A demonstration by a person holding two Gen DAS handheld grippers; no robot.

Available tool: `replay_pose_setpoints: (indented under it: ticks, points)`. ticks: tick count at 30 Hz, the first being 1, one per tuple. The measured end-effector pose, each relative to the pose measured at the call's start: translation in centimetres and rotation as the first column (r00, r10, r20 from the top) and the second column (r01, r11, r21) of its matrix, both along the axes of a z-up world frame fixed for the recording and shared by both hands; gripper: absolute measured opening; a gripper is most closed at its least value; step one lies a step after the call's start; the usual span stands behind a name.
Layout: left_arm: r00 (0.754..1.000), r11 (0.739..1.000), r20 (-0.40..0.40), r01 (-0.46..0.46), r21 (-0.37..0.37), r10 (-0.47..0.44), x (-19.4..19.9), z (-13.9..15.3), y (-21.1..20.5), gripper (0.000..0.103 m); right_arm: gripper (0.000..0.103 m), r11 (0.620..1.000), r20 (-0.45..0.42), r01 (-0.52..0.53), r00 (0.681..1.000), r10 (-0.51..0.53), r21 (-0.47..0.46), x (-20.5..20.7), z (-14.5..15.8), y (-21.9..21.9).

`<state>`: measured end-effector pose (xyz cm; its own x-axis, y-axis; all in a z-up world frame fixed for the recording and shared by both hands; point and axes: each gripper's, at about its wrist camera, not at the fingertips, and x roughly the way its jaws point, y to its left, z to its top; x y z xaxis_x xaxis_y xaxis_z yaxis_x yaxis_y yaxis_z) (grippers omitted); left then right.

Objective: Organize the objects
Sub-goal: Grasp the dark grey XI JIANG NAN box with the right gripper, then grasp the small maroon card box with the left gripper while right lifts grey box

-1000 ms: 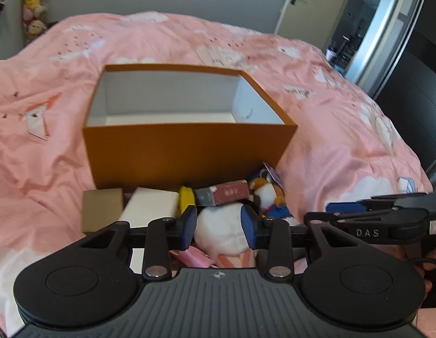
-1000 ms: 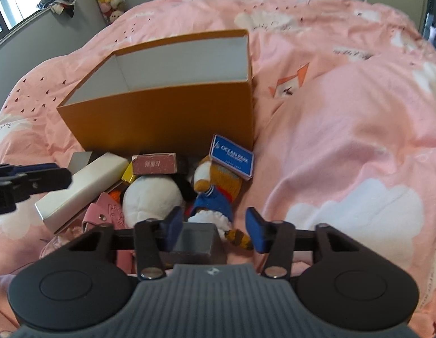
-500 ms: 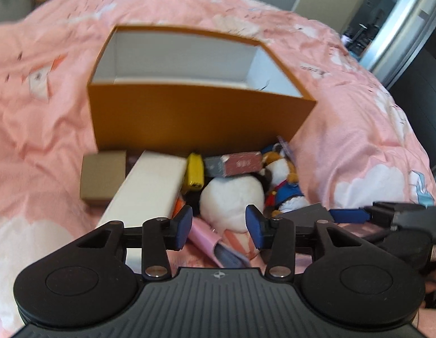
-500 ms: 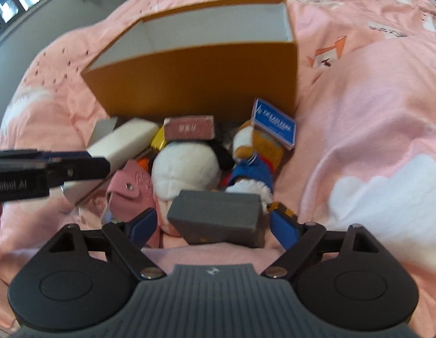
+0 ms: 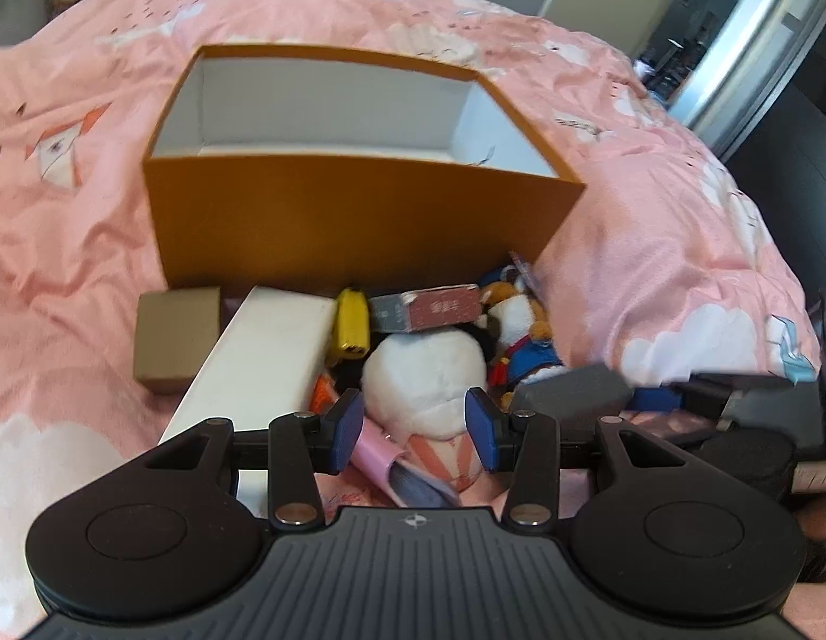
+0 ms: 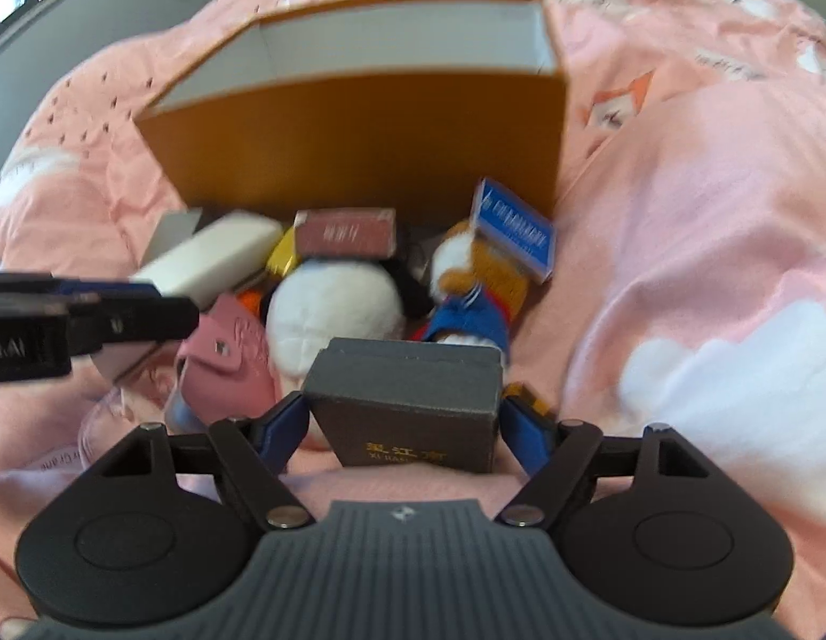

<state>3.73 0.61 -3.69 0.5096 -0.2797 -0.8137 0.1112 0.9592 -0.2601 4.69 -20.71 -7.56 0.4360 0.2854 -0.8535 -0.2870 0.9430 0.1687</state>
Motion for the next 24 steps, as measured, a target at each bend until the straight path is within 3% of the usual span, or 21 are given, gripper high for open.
replay_pose_setpoints:
  ticks: [6, 9, 11, 16, 24]
  points:
    - [0.999, 0.999, 0.038, 0.038, -0.004, -0.038, 2.0, 0.5, -0.7, 0.052, 0.079, 0.999, 0.143, 0.041, 0.989, -0.038, -0.023, 0.9, 3.3, -1.6]
    - [0.988, 0.992, 0.087, 0.120, 0.050, -0.124, 3.2, 0.2, -1.8, 0.059, 0.079, 0.997, 0.138, 0.077, 0.988, -0.073, -0.024, 2.7, 3.5, -2.8]
    - [0.976, 0.974, 0.098, 0.183, 0.133, -0.197, 3.8, -0.3, -2.9, 0.059, 0.079, 0.996, 0.119, 0.091, 0.989, -0.087, -0.022, 3.8, 3.0, -3.5]
    - [0.927, 0.900, 0.101, 0.319, 0.298, -0.362, 4.8, -2.2, -5.2, 0.059, 0.079, 0.994, 0.093, 0.109, 0.990, -0.108, 0.002, 5.6, 1.7, -4.3]
    - [0.834, 0.755, 0.067, 0.458, 0.469, -0.547, 5.6, -4.9, -7.4, 0.059, 0.081, 0.992, 0.054, 0.117, 0.991, -0.120, 0.052, 7.6, -0.5, -5.0]
